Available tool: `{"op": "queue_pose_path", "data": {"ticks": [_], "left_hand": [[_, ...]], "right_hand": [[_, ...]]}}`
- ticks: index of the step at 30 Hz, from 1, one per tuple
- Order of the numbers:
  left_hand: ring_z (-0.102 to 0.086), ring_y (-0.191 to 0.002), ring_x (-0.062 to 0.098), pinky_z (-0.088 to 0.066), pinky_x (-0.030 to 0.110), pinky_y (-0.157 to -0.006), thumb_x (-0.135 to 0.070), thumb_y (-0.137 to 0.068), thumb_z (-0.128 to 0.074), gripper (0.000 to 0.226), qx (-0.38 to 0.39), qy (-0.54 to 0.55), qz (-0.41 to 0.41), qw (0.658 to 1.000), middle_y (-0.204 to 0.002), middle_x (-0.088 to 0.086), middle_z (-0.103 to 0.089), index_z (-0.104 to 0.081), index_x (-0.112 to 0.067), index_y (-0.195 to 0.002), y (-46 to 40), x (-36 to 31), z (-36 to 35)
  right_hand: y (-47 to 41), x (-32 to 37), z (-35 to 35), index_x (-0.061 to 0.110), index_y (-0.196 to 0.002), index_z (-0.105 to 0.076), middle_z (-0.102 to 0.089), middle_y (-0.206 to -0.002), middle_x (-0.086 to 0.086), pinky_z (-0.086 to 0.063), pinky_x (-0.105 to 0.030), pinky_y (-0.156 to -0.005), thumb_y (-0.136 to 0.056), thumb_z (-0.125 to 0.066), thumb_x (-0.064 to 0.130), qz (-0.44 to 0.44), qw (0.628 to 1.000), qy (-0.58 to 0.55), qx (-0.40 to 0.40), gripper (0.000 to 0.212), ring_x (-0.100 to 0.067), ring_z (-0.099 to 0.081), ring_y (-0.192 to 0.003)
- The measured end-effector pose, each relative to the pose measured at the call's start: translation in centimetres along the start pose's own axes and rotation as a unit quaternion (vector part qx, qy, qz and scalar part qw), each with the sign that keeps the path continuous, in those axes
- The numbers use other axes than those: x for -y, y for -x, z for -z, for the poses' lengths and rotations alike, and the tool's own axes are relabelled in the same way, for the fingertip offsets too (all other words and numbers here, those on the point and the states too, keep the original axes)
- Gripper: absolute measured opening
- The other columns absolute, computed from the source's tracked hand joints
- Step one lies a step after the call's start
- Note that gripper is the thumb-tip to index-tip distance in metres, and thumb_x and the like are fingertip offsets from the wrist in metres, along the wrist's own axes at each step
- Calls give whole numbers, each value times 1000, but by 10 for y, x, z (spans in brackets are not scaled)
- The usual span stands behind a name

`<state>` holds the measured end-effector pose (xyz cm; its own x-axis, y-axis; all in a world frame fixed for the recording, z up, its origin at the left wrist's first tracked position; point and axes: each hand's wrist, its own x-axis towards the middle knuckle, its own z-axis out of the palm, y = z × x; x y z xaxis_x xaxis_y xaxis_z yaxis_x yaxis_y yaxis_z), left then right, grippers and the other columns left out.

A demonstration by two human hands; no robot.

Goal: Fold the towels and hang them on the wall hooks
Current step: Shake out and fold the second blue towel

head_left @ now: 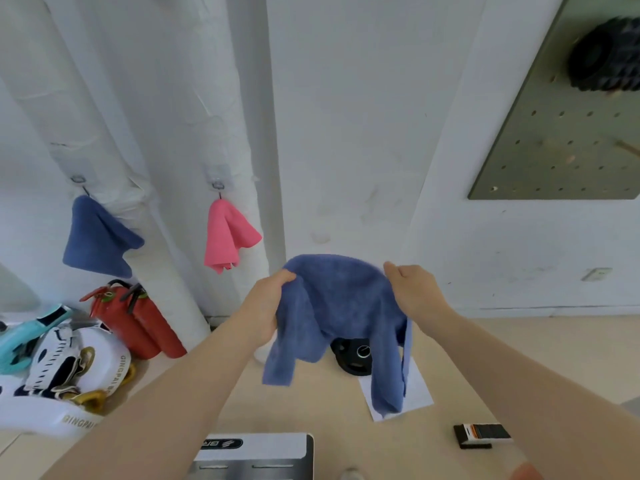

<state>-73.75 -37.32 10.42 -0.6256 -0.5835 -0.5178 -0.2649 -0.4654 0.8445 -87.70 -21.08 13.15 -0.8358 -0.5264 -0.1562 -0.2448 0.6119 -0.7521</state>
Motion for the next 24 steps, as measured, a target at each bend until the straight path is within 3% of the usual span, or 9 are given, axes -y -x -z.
{"op": "queue_pose_path", "data": {"ticks": [4, 6, 9, 12, 14, 16, 19, 22, 24], "left_hand": [[-61, -82, 23, -48, 33, -77, -21, -86, -49, 22, 34, 83, 11, 996, -83, 11, -64, -61, -4, -91, -8, -22, -29], [-60, -84, 22, -47, 34, -80, -22, -88, -50, 22, 47, 71, -10, 996, -85, 12, -62, -60, -4, -93, -10, -32, -45], [-59, -87, 24, -47, 39, -87, -23, -87, -51, 17, 85, 18, -78, 993, -85, 13, -62, -61, -9, -89, -15, -50, -67], [-62, -78, 21, -50, 33, -77, -15, -90, -49, 15, 95, 15, -121, 988, -76, 7, -65, -64, -15, -88, -16, -70, -80], [-64, -81, 19, -51, 29, -77, -13, -90, -48, 16, 102, 8, -133, 986, -80, 5, -67, -64, -15, -92, -19, -80, -85], [-62, -86, 22, -48, 32, -85, -14, -85, -52, 13, 110, 14, -132, 985, -86, 9, -64, -64, -13, -90, -21, -86, -86], [-55, -72, 19, -45, 30, -78, -12, -83, -48, 15, 97, 36, -123, 987, -73, 7, -56, -61, -14, -76, -22, -93, -87], [-53, -69, 19, -49, 28, -70, -6, -85, -38, 19, 110, 50, -126, 985, -74, 7, -50, -55, -11, -78, -26, -97, -81], [-55, -77, 26, -53, 30, -71, -8, -82, -38, 16, 141, 60, -104, 983, -86, 14, -52, -53, -7, -89, -29, -99, -73]], "right_hand": [[-16, 10, 1, 11, -59, -43, -47, -58, -5, -34, -25, -48, -95, -40, 23, -54, 983, -163, 71, 38, -18, -46, -46], [-26, 9, 0, 13, -66, -48, -53, -64, -2, -39, -25, -57, -95, -44, 24, 4, 984, -136, 111, 31, -15, -52, -55], [-39, 11, 1, 17, -87, -54, -59, -85, 4, -43, -26, -71, -90, -52, 15, 76, 969, -128, 196, 4, -12, -56, -72], [-60, 21, 0, 17, -107, -51, -58, -103, 2, -47, -24, -76, -85, -57, 11, 119, 966, -127, 189, 24, -11, -57, -83], [-70, 30, -1, 18, -108, -51, -59, -99, 7, -49, -24, -77, -85, -58, 16, 151, 968, -121, 160, 24, -9, -58, -82], [-82, 36, -6, 20, -93, -56, -59, -84, 11, -47, -23, -73, -88, -53, 18, 185, 968, -81, 152, 6, -9, -57, -75], [-102, 36, -12, 22, -74, -52, -53, -66, 6, -42, -28, -69, -88, -50, 16, 191, 972, -11, 135, 16, -15, -51, -68], [-113, 34, -15, 18, -92, -56, -54, -62, 2, -41, -27, -63, -87, -50, 15, 152, 975, -34, 159, 9, -16, -50, -63], [-115, 35, -12, 14, -113, -51, -54, -62, -2, -42, -24, -56, -89, -44, 9, 121, 962, -111, 220, 26, -15, -51, -58]]}}
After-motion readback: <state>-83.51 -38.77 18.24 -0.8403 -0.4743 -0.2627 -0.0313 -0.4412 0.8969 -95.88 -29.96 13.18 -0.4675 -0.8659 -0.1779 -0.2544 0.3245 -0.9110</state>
